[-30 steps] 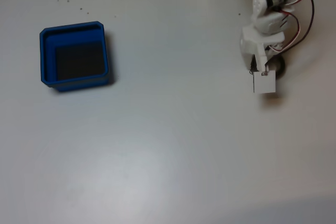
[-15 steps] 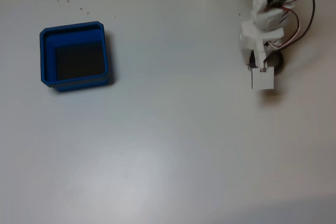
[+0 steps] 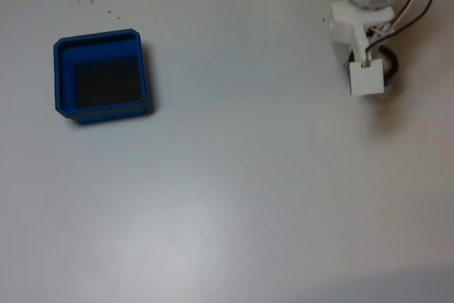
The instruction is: Pick the black tape roll and drop it in the blue box
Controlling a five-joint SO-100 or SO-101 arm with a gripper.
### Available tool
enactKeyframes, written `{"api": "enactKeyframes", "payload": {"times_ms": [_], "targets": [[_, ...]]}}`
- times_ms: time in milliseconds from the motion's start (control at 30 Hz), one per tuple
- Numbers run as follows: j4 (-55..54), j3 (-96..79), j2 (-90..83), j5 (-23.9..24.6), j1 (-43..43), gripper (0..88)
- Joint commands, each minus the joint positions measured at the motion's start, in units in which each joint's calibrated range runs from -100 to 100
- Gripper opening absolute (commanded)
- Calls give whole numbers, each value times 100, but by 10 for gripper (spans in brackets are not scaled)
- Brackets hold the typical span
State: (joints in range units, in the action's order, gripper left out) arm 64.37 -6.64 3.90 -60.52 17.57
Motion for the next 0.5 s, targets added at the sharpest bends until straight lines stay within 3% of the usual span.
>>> {"api": "enactKeyframes", "payload": {"times_ms": [0, 167, 467], "targets": [[73, 223, -716, -6, -198, 12], [73, 223, -874, -24, -902, 12], [57, 754, -849, -50, -3041, 13]]}}
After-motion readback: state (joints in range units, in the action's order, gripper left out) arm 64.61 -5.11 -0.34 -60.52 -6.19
